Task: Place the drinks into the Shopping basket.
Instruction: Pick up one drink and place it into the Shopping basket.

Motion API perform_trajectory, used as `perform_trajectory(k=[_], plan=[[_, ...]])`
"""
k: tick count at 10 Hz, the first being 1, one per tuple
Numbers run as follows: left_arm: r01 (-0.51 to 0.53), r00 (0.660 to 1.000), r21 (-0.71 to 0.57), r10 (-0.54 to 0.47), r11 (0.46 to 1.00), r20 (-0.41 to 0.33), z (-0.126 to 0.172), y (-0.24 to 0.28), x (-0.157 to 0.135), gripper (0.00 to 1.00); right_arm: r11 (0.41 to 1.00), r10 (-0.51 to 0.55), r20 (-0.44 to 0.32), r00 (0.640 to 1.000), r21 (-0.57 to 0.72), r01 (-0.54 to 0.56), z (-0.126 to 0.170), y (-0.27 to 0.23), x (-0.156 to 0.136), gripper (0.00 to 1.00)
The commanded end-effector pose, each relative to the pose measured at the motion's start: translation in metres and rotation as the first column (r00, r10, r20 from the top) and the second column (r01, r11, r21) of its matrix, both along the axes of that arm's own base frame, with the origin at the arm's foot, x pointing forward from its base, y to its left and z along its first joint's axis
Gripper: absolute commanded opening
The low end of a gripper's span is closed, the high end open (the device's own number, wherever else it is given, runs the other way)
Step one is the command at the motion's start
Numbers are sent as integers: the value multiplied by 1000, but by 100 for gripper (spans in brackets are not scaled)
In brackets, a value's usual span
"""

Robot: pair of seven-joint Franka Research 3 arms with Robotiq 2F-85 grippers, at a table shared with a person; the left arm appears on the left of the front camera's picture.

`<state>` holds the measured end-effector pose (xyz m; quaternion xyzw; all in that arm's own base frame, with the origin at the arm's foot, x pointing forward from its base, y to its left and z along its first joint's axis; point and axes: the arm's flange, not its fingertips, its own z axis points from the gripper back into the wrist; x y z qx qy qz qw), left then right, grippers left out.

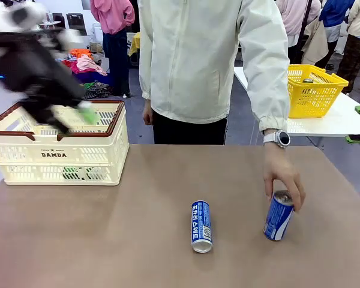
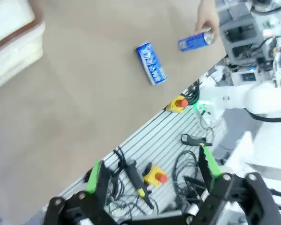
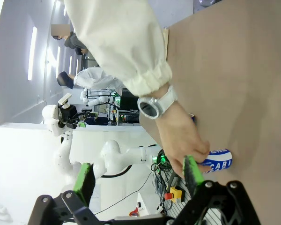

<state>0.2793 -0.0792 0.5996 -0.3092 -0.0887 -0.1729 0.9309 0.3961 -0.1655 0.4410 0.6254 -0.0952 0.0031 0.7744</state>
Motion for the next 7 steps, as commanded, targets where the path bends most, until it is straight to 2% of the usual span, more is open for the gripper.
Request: perform_trajectory(k=[1, 3, 4, 5, 7], plan=[[-85, 996, -42, 85, 996, -13, -28, 48, -18, 100, 1000, 4, 5, 1000, 2, -4, 3, 2, -1, 100], [-121, 993, -76, 121, 990, -5, -39, 45, -28, 100, 1000, 4, 5, 1000, 2, -4, 3, 2, -1, 100], [-157, 988, -46, 157, 986, -12, -39, 15, -24, 100, 1000, 4, 5, 1000, 2, -4, 3, 2, -1, 100], [-188, 982, 37, 189, 982, -30, -40, -28, -17, 100, 1000, 4, 5, 1000, 2, -4, 3, 2, -1, 100], [-126, 991, 166, 132, 978, -27, -47, -131, 2, 100, 1000, 4, 5, 1000, 2, -4, 3, 2, -1, 100]])
